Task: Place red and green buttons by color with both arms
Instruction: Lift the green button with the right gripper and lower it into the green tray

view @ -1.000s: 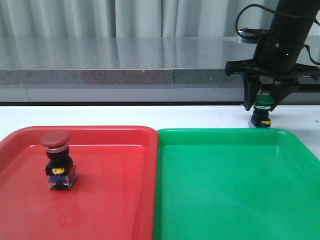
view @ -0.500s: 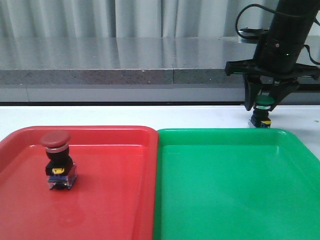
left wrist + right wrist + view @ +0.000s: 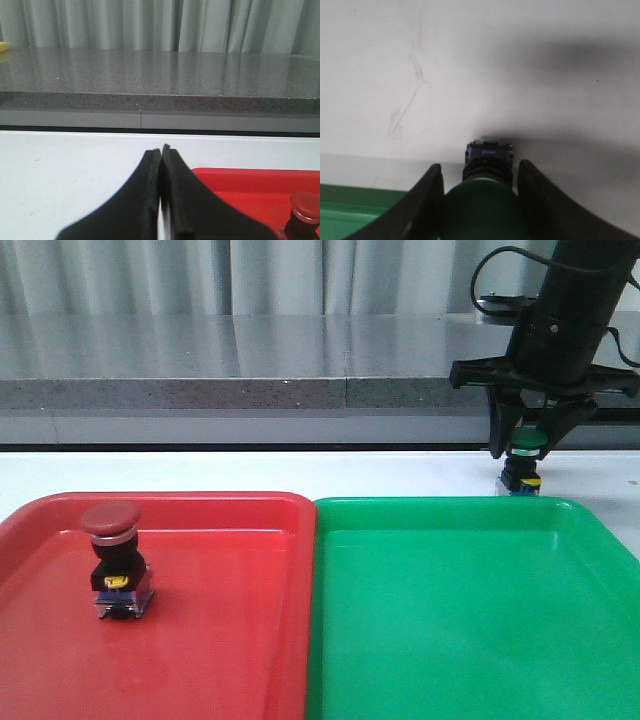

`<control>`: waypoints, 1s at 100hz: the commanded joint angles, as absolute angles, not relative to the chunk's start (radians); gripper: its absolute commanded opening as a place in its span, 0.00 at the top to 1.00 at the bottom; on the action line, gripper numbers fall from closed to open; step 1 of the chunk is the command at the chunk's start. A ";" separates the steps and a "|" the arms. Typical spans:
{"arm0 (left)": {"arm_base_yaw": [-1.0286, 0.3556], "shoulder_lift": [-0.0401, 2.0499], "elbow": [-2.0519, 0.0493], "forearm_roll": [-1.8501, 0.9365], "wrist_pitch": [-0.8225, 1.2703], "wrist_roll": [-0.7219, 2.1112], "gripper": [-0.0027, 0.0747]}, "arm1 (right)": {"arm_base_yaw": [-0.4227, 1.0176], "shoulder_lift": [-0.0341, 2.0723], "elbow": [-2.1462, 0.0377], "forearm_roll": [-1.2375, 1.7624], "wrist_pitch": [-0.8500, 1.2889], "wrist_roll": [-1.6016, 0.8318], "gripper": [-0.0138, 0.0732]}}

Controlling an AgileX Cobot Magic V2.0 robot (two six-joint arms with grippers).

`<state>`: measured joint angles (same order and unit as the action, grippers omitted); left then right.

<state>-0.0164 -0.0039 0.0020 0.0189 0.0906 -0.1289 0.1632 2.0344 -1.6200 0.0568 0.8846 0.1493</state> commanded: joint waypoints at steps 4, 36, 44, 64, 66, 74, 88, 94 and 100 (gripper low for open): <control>-0.019 -0.038 0.014 0.012 0.009 -0.130 0.99 | 0.163 1.937 -1.713 0.061 0.909 0.149 0.63; -0.019 -0.038 0.014 0.012 0.009 -0.130 0.99 | 0.187 1.863 -1.803 0.113 1.003 0.153 0.63; -0.019 -0.038 0.014 0.012 0.009 -0.130 0.99 | 0.209 1.844 -1.801 0.116 1.024 0.167 0.63; -0.019 -0.038 0.014 0.012 0.009 -0.130 0.99 | 0.314 1.818 -1.798 0.116 1.047 0.196 0.63; -0.019 -0.038 0.014 0.012 0.009 -0.130 0.99 | 0.326 1.818 -1.798 0.116 1.050 0.197 0.63; -0.019 -0.038 0.014 0.012 0.009 -0.130 0.99 | 0.371 1.817 -1.781 0.116 1.053 0.213 0.63; -0.019 -0.038 0.014 0.012 0.009 -0.130 0.99 | 0.446 1.806 -1.685 0.104 1.015 0.262 0.63; -0.019 -0.038 0.014 0.012 0.009 -0.130 0.99 | 0.475 1.798 -1.625 0.101 0.985 0.281 0.63; -0.019 -0.038 0.014 0.012 0.009 -0.130 0.99 | 0.499 1.786 -1.566 0.101 0.945 0.289 0.63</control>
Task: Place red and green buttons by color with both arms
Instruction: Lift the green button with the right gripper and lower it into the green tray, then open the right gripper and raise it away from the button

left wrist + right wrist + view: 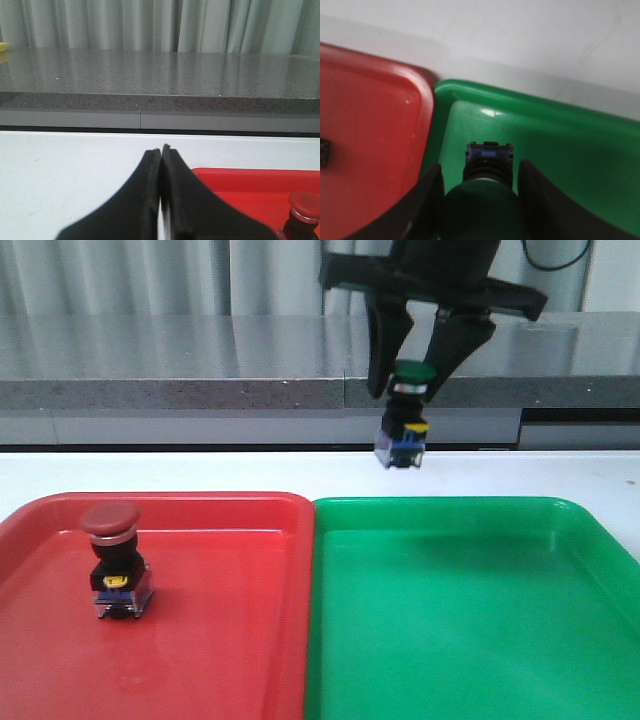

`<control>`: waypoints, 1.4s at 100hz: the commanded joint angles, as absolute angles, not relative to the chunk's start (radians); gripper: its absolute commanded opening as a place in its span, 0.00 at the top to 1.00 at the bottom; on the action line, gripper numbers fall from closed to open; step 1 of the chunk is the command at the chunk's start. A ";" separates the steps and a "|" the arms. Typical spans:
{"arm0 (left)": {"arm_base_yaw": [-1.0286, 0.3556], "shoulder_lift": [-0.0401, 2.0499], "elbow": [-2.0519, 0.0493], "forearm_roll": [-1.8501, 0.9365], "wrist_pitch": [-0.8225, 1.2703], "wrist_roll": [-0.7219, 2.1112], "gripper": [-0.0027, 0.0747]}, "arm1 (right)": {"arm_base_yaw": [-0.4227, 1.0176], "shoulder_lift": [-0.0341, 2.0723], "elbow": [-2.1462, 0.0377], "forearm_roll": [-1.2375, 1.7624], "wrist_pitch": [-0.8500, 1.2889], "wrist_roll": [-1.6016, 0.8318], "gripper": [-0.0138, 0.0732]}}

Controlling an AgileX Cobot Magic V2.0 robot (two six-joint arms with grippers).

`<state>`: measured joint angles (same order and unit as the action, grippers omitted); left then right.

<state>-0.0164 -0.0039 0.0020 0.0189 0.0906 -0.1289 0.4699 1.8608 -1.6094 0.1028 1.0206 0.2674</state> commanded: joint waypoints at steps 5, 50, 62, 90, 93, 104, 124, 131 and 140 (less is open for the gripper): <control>-0.019 -0.038 0.014 0.012 0.009 -0.130 0.99 | 0.521 1.774 -1.516 0.101 0.907 0.297 0.63; -0.019 -0.038 0.014 0.012 0.009 -0.130 0.99 | 0.567 1.755 -1.266 0.101 0.726 0.348 0.63; -0.019 -0.038 0.014 0.012 0.009 -0.130 0.99 | 0.567 1.755 -1.266 0.101 0.730 0.347 0.62; -0.019 -0.038 0.014 0.012 0.009 -0.130 0.99 | 0.567 1.755 -1.266 0.100 0.764 0.318 0.41; -0.019 -0.038 0.014 0.012 0.009 -0.130 0.99 | 0.567 1.755 -1.266 0.100 0.769 0.318 0.37; -0.019 -0.038 0.014 0.012 0.009 -0.130 0.99 | 0.567 1.755 -1.266 0.100 0.775 0.318 0.25; -0.019 -0.038 0.014 0.012 0.009 -0.130 0.99 | 0.567 1.752 -1.269 0.105 0.782 0.318 0.25; -0.019 -0.038 0.014 0.012 0.009 -0.130 0.99 | 0.567 1.739 -1.269 0.114 0.782 0.318 0.25; -0.019 -0.038 0.014 0.012 0.009 -0.130 0.99 | 0.567 1.706 -1.269 0.116 0.776 0.318 0.25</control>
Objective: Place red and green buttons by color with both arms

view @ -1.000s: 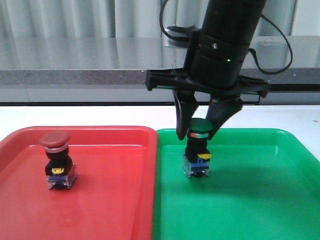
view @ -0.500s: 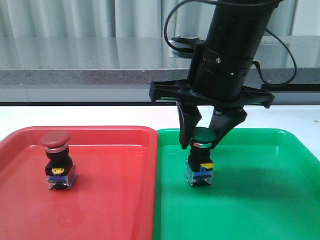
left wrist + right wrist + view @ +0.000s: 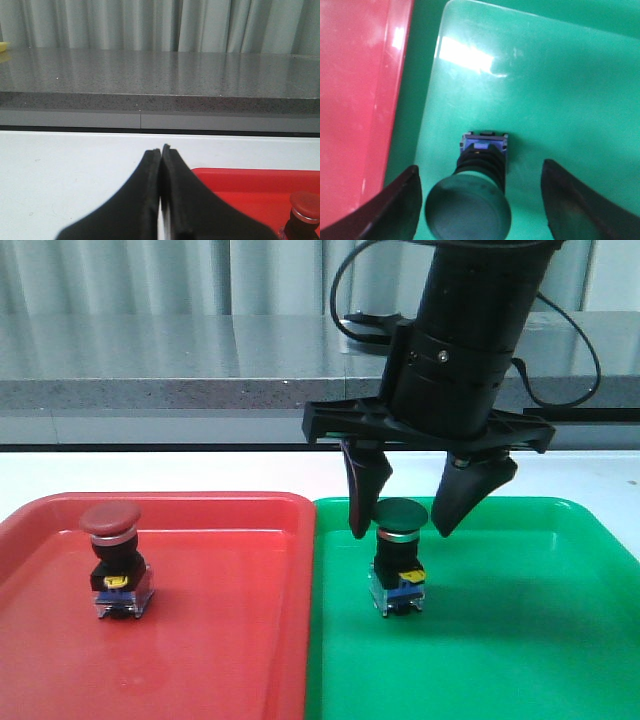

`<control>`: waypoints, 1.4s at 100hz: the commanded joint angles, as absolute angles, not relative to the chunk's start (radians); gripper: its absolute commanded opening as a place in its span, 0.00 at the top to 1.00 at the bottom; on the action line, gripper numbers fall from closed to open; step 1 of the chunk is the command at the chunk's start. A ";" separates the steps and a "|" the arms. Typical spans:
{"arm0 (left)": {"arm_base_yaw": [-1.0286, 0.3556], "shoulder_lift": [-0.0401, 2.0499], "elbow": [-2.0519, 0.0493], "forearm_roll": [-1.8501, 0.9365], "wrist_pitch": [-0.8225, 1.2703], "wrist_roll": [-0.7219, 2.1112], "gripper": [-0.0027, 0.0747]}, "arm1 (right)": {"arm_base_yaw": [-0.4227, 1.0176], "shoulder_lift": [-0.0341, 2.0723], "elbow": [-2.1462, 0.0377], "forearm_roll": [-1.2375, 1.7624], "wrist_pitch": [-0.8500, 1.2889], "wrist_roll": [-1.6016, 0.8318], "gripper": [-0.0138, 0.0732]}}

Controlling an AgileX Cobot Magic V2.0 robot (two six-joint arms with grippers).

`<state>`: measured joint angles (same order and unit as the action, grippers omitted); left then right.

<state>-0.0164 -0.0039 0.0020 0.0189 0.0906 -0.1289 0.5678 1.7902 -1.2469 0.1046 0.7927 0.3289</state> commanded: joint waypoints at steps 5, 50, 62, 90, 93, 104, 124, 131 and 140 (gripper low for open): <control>-0.019 -0.038 0.014 0.012 0.009 -0.130 0.99 | 0.567 1.684 -1.269 0.116 0.771 0.318 0.25; -0.019 -0.038 0.014 0.012 0.009 -0.130 0.99 | 0.531 1.459 -1.268 0.013 0.775 0.317 0.81; -0.019 -0.038 0.014 0.012 0.009 -0.130 0.99 | 0.479 1.417 -1.263 0.000 0.783 0.317 0.91; -0.019 -0.038 0.014 0.012 0.009 -0.130 0.99 | 0.337 1.305 -1.177 -0.038 0.777 0.317 0.91; -0.019 -0.038 0.014 0.012 0.009 -0.130 0.99 | 0.323 1.291 -1.163 -0.038 0.769 0.317 0.91; -0.019 -0.038 0.014 0.012 0.009 -0.130 0.99 | 0.276 1.225 -1.100 -0.038 0.725 0.317 0.91; -0.019 -0.038 0.014 0.012 0.009 -0.130 0.99 | 0.189 1.106 -0.989 -0.043 0.646 0.318 0.91; -0.019 -0.038 0.014 0.012 0.009 -0.130 0.99 | 0.156 1.060 -0.941 -0.062 0.612 0.318 0.91; -0.019 -0.038 0.014 0.012 0.009 -0.130 0.99 | 0.119 1.004 -0.884 -0.097 0.556 0.318 0.91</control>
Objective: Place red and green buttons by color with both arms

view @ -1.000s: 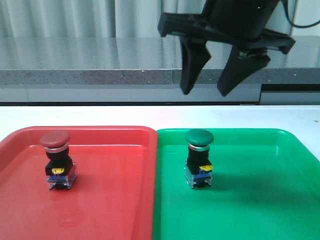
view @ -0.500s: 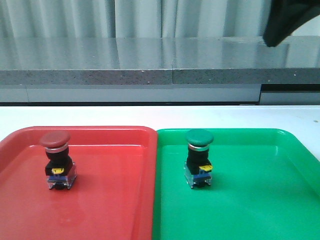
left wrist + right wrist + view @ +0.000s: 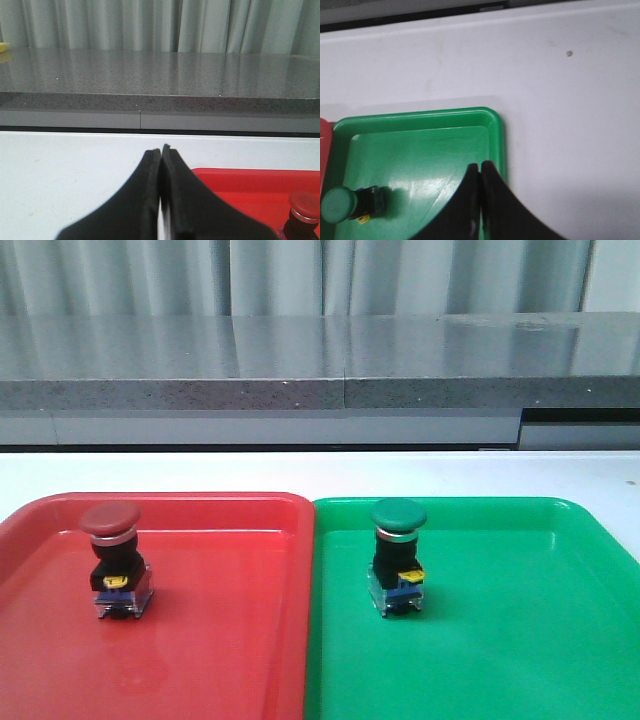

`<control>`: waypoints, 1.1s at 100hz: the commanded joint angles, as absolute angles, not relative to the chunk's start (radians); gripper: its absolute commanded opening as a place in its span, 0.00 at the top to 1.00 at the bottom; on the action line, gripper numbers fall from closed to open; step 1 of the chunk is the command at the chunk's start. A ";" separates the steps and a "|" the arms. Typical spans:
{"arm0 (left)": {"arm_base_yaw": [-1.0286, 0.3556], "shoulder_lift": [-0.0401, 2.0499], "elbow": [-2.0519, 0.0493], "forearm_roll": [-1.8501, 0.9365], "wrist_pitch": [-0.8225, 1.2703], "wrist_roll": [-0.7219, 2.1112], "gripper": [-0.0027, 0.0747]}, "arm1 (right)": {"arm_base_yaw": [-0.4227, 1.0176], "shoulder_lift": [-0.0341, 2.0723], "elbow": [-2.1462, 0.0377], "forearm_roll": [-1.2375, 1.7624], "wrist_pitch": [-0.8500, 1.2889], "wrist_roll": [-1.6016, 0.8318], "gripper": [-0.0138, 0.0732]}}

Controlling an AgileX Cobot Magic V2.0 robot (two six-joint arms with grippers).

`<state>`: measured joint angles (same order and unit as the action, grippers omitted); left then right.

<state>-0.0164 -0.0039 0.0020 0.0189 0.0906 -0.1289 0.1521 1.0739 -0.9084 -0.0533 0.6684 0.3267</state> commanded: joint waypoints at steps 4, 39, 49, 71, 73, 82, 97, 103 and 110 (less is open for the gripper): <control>-0.019 -0.038 0.014 0.012 0.009 -0.130 0.99 | 0.105 0.973 -0.854 -0.112 0.522 0.318 0.91; -0.019 -0.038 0.014 0.012 0.009 -0.130 0.99 | 0.092 0.736 -0.659 -0.177 0.323 0.318 0.91; -0.019 -0.038 0.014 0.012 0.009 -0.130 0.99 | 0.092 0.677 -0.627 -0.182 0.321 0.318 0.91; -0.019 -0.038 0.014 0.012 0.009 -0.130 0.99 | 0.092 0.552 -0.573 -0.258 0.278 0.317 0.91; -0.019 -0.038 0.014 0.012 0.009 -0.130 0.99 | 0.092 0.544 -0.570 -0.262 0.276 0.317 0.91; -0.019 -0.038 0.014 0.012 0.009 -0.130 0.99 | 0.092 0.490 -0.546 -0.271 0.269 0.317 0.91; -0.019 -0.038 0.014 0.012 0.007 -0.130 0.99 | 0.092 0.404 -0.487 -0.280 0.263 0.317 0.91; -0.019 -0.038 0.014 0.012 0.007 -0.130 0.99 | 0.092 0.375 -0.461 -0.280 0.243 0.317 0.91; -0.019 -0.038 0.014 0.012 0.007 -0.130 0.99 | 0.092 0.336 -0.416 -0.280 0.186 0.317 0.91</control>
